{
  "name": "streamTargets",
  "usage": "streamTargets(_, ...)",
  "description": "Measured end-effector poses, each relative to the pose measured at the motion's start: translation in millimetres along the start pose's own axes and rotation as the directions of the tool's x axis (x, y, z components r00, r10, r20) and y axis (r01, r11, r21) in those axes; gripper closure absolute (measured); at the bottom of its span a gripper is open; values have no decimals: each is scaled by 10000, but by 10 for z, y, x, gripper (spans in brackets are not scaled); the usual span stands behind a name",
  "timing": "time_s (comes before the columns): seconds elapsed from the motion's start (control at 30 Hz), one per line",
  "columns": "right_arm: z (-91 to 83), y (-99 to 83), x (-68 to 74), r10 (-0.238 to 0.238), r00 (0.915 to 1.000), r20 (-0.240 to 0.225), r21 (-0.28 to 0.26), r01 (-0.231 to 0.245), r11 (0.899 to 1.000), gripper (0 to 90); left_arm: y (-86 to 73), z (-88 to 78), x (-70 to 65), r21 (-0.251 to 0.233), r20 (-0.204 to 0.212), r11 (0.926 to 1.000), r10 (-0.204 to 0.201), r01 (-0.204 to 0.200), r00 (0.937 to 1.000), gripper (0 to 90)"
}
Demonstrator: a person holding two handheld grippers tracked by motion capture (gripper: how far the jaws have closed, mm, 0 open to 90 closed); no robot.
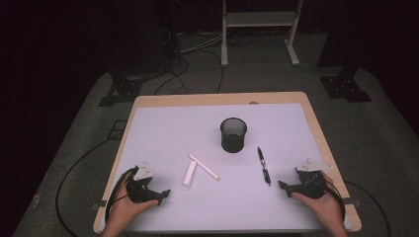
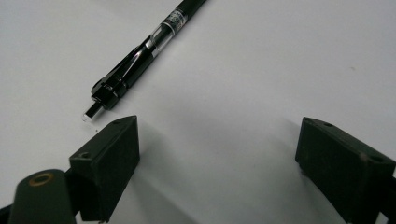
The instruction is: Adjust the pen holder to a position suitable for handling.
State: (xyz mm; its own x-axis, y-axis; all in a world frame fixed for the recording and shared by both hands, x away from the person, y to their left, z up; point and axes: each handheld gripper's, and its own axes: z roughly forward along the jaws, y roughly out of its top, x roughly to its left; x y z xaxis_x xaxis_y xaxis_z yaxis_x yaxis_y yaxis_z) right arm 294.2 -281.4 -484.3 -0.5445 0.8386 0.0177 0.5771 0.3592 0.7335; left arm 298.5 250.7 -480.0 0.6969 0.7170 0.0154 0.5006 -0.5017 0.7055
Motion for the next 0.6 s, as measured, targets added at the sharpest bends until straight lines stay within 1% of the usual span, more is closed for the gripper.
streamTargets(0.17,-2,-1,-2,7,10000,0,-17,-7,10000,133,-1,0,2,-12,18,10000,-11,11,10000,0)
streamTargets(0.3,-7,-1,-10,67,10000,34,-62,-67,10000,158,-2,1,2,-17,16,10000,-11,11,10000,0)
streamTargets(0.33,-18,1,-22,155,9999,58,-71,-155,9999,190,-1,0,2,-13,11,10000,-7,8,10000,0)
streamTargets(0.4,-29,2,-31,244,9997,93,-63,-243,9997,220,-1,0,1,-11,10,10000,-6,6,10000,0)
streamTargets(0.53,-40,17,-51,343,9994,99,3,-343,9994,253,-2,-1,0,-13,0,10000,4,-4,10000,0)
streamTargets(0.6,-45,22,-61,466,9989,77,11,-466,9989,271,-2,-1,0,-14,3,10000,3,-3,10000,0)
